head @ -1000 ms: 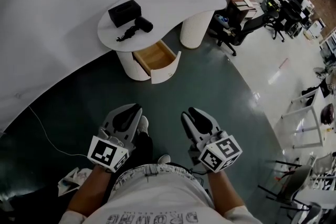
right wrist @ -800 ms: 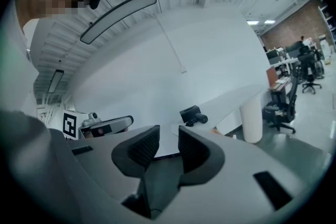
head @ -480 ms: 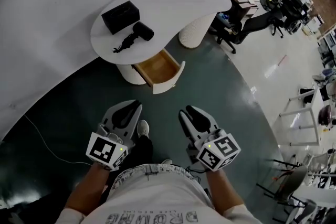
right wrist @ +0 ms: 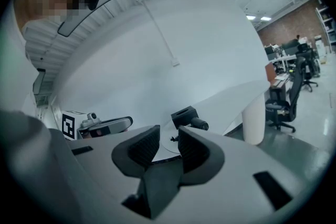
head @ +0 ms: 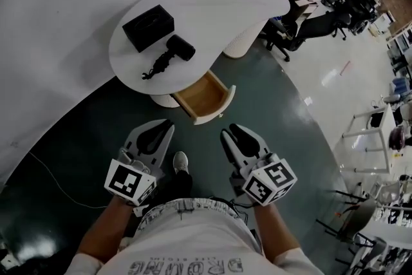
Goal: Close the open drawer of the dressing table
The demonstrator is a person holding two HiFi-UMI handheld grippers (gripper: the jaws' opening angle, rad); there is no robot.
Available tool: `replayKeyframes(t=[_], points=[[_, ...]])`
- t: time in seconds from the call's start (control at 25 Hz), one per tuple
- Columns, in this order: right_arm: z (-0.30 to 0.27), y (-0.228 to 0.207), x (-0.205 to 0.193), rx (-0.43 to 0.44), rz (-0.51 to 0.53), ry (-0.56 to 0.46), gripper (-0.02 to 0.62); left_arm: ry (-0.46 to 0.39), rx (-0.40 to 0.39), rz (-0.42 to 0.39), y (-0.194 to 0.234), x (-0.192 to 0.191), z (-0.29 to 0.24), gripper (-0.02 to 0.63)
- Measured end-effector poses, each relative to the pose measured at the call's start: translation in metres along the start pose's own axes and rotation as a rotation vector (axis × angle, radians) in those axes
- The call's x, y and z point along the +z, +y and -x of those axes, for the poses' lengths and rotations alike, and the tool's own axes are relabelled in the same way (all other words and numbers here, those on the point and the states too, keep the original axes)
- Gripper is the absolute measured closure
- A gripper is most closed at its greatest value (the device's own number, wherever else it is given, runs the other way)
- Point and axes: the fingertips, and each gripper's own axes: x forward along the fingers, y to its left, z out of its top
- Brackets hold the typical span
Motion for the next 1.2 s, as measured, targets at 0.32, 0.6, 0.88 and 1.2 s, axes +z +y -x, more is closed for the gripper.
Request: replayKeyframes(t=[0.32, 0.6, 0.88, 1.2], points=[[-0.04, -0.003, 0.006, -0.043, 0.001, 0.021, 0.476, 0.001, -0.039, 0.017, 0.042, -0.001, -0.015, 0.566], [-0.057, -0.012, 0.007, -0.079, 0.018, 0.034, 0.476, 0.014, -0.051, 0.038, 0.058, -0.009, -0.022, 0.566], [-0.068, -0.032, -0.001, -0.089, -0.008, 0.05, 0.476, 0.034, -0.062, 0.047, 0.063, -0.02, -0.036, 0.565], [-0.085, -0.072, -0.016, -0.094, -0.025, 0.082, 0.476, 0.094, -0.056, 0.049, 0.065, -0.041, -0.062, 0.566]])
